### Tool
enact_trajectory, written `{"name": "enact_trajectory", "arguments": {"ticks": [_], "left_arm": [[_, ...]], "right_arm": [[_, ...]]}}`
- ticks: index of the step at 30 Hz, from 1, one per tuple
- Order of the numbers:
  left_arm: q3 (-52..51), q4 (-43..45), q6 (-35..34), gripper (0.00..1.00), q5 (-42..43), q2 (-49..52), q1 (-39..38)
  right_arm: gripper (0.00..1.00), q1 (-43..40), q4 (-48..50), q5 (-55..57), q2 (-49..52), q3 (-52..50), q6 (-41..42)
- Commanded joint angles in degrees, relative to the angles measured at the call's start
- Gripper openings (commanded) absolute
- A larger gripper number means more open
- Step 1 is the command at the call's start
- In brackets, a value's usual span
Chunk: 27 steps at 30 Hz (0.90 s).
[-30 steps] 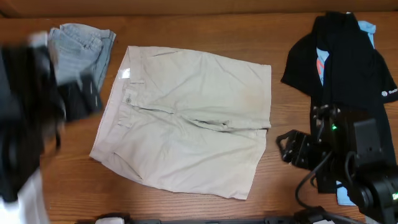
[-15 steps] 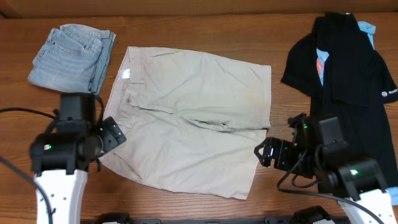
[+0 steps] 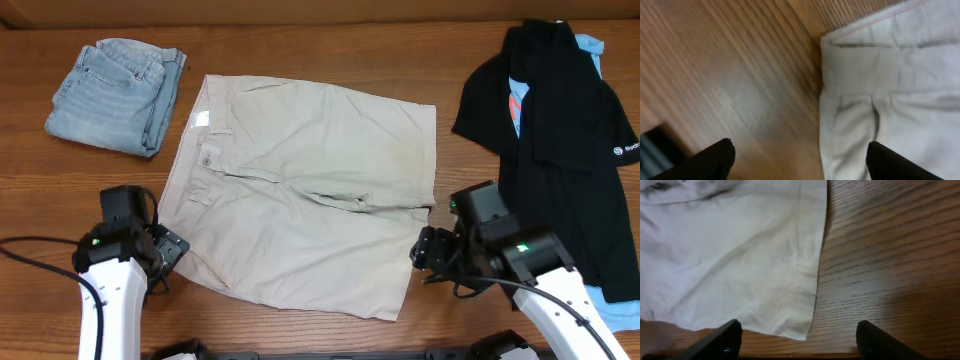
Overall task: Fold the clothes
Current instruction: 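Move both grippers to the bottom hem of the beige shorts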
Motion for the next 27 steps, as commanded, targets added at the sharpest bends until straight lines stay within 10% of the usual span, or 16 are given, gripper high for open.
{"name": "enact_trajectory", "arguments": {"ticks": [1, 13, 27], "left_arm": [[-4.07, 5.42, -2.95, 0.84, 0.37, -0.11, 2.01], [-8.68, 23.63, -4.37, 0.65, 2.32, 7.52, 2.47], [-8.68, 28.15, -4.37, 0.05, 4.55, 17.75, 2.47]], "right_arm": [[0.77, 4.92, 1.29, 7.82, 0.98, -0.20, 8.94], [0.77, 17.84, 4.61, 14.34, 7.02, -0.20, 20.28], [0.67, 29.40, 7.61, 11.52, 9.35, -3.54, 27.85]]}}
